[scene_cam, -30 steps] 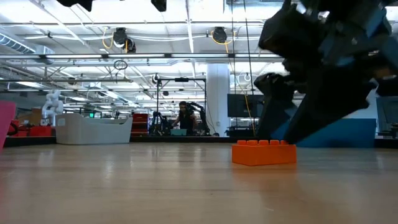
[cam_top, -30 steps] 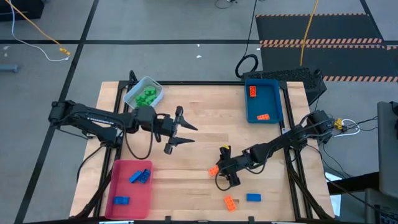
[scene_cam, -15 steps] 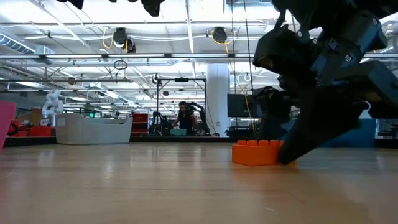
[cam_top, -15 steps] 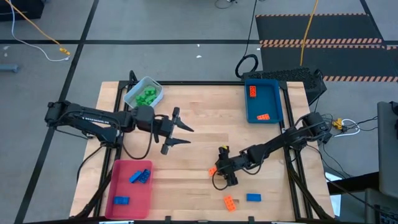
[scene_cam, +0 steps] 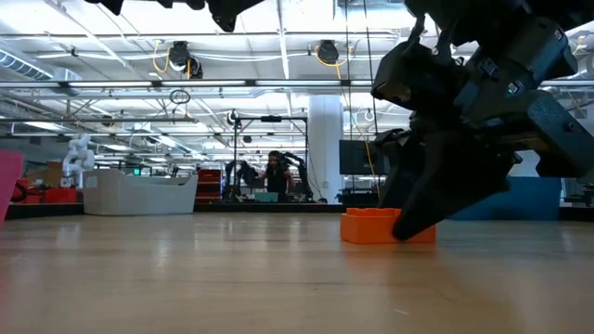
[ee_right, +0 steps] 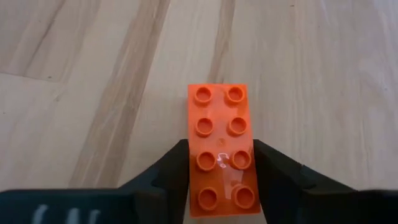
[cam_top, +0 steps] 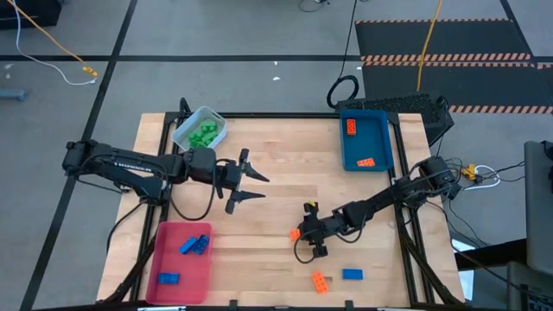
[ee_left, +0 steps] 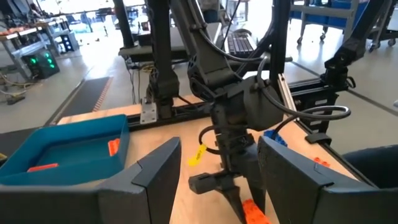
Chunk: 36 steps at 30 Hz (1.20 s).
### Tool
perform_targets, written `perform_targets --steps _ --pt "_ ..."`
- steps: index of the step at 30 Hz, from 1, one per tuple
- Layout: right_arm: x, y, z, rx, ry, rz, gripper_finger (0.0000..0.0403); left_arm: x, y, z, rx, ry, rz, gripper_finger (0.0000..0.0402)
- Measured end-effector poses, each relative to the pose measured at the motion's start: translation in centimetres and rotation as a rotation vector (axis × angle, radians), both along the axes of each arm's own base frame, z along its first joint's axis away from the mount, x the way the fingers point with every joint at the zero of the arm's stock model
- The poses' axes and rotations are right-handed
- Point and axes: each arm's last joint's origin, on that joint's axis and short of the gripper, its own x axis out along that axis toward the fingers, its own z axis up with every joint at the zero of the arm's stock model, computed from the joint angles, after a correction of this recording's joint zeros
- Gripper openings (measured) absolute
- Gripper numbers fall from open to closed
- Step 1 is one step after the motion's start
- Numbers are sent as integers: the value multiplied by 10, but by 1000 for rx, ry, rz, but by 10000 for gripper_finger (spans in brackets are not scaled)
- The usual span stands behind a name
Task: Sort & place blocks by color
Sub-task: Put the orange game piece into the blue bin
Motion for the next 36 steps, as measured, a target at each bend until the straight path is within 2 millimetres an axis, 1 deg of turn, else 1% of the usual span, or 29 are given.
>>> perform_targets --steps 1,6,8,10,13,16,21,25,30,36 --pt "0 0 0 0 -1 1 131 0 0 0 -1 1 2 211" --pt "0 -2 3 -31 -15 -20 131 0 0 1 -5 -11 5 212" --pt "-1 -7 11 -82 -39 -29 131 0 0 2 -11 -19 10 211" --pt "-2 -17 24 -131 -60 -61 131 0 0 2 -12 -22 12 212" --pt "-9 -41 47 -156 -65 -159 131 2 1 1 -4 -21 30 212" --pt "-24 -75 67 -129 -1 -318 131 3 2 -1 8 -11 66 212" --pt "-53 -128 90 -153 88 -528 131 4 2 -3 11 -1 82 212" --pt "-75 -161 103 -153 122 -669 131 4 2 -2 9 -11 82 212" --pt "-102 -191 111 -170 179 -835 131 4 2 -2 10 -9 82 212" --pt "-122 -211 113 -145 224 -980 131 4 2 -2 10 -7 83 211"
